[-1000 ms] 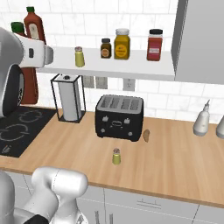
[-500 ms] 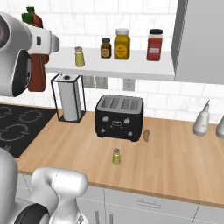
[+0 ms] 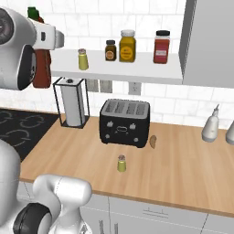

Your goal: Put the shaker and condiment bottle from the counter next to their counterparts in the cabinet.

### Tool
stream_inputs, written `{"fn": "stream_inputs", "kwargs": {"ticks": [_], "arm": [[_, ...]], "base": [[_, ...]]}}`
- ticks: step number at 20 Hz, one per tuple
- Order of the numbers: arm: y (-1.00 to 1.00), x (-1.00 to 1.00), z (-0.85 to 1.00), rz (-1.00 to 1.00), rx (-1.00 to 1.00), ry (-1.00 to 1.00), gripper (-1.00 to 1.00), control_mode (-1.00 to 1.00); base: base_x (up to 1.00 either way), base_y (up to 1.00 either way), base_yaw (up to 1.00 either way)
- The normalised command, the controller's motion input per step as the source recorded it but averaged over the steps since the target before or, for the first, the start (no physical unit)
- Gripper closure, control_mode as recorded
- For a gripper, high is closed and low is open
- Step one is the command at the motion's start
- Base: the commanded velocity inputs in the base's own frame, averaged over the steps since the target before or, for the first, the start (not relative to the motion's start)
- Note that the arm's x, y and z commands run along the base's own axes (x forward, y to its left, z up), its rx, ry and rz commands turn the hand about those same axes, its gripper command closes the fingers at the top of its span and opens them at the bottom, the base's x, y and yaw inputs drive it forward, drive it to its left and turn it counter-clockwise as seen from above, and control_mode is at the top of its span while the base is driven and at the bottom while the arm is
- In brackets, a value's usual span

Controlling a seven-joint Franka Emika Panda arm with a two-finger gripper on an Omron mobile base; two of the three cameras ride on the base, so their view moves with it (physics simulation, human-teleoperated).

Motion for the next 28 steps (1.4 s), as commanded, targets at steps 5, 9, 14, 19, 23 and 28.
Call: {"fn": "stream_inputs", "kwargs": {"ticks": [5, 9, 14, 19, 23, 28], "arm": [[0.15, 0.58, 0.02, 0.00, -0.05, -0.05, 1.00, -1.00], [0.06, 0.46, 0.00, 0.00, -0.09, -0.03, 1.00, -1.00], [0.09, 0.41, 0.00, 0.00, -0.06, -0.04, 1.00, -1.00], [0.09, 0.42, 0.00, 0.00, 0.01, 0.00, 1.00, -1.00], [0.06, 0.61, -0.01, 0.01, 0.01, 0.00, 1.00, -1.00], [0.07, 0.67, -0.05, 0.03, 0.00, 0.00, 1.00, -1.00]], "base": [[0.00, 0.00, 0.00], [0.00, 0.00, 0.00], [0.00, 0.00, 0.00], [0.00, 0.00, 0.00], [0.00, 0.00, 0.00], [0.00, 0.00, 0.00]]}}
